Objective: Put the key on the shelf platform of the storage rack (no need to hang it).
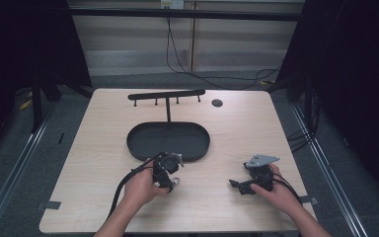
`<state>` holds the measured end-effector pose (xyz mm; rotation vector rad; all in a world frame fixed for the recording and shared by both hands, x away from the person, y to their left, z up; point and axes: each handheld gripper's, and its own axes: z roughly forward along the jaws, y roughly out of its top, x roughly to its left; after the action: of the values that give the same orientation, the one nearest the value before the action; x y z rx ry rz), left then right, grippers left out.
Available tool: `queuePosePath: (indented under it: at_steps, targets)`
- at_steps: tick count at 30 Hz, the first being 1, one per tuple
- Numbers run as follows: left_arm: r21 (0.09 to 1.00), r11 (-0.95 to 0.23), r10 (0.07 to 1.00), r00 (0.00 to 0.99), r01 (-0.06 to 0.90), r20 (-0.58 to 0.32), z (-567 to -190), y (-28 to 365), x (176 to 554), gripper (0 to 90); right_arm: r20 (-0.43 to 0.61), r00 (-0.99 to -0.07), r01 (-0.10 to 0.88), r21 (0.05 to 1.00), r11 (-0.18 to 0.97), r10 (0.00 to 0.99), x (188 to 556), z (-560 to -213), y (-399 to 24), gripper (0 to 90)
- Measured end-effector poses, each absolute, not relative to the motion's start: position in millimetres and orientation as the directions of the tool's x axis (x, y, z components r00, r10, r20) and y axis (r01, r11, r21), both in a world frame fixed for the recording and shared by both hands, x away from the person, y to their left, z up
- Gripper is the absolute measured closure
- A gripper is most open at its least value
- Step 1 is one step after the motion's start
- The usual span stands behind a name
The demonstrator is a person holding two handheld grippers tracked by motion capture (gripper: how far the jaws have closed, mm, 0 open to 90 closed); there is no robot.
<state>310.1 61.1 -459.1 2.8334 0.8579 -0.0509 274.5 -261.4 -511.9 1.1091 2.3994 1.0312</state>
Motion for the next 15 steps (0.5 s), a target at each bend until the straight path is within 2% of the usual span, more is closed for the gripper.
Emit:
queuePosePath:
  at_steps: [15]
  targets:
    - [0.163, -0.806, 0.557, 0.823, 0.569, -0.117, -432, 71, 319, 69.0, 0.024, -0.656, 0.537, 0.718, 0.443, 0.755, 274, -512, -261, 10.6]
